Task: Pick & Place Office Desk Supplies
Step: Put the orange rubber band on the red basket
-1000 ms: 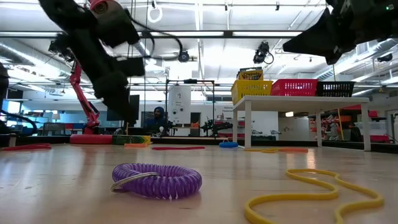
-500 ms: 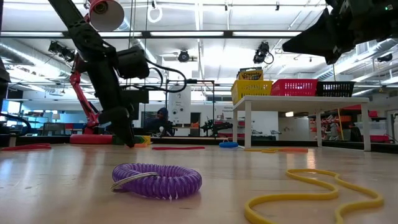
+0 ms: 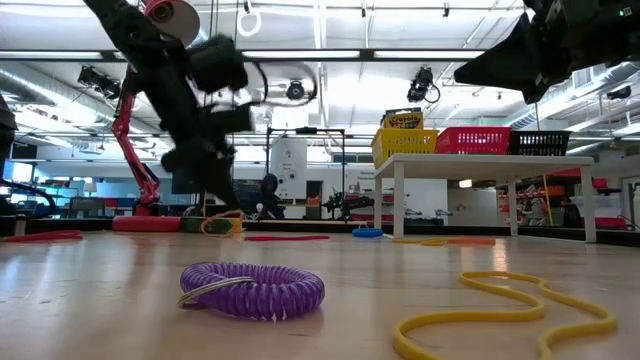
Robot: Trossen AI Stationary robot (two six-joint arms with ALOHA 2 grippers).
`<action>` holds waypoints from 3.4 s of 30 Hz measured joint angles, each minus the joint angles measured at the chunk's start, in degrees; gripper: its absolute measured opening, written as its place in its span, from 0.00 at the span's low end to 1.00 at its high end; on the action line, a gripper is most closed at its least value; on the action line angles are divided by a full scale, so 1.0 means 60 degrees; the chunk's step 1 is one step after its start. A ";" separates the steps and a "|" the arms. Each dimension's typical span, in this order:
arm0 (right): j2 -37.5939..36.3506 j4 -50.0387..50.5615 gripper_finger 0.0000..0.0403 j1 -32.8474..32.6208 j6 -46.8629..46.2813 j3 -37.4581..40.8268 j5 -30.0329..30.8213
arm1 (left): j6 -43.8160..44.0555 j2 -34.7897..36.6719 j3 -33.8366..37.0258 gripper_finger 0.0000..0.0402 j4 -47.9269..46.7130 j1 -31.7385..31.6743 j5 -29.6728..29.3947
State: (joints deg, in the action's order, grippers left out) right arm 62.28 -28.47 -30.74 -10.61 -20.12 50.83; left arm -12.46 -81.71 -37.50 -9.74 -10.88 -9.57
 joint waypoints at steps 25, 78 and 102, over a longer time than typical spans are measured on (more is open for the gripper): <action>0.0583 -0.0153 0.02 0.0355 -0.0602 -0.0007 -0.0470 | 0.0710 -0.0344 -0.0108 0.35 0.0305 -0.1426 0.0837; 0.0572 -0.0080 0.02 0.0621 -0.0586 -0.0010 -0.0477 | 0.1001 -0.1655 -0.0050 0.27 0.1385 -0.2265 0.1331; 0.0658 0.0212 0.02 0.0661 -0.0612 -0.0011 -0.1954 | -0.0242 -0.0800 -0.0950 0.01 0.0848 -0.0952 0.2728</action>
State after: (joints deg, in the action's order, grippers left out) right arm 66.23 -27.20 -26.77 -14.28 -20.18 39.11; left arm -13.91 -86.51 -43.20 -4.65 -16.59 6.80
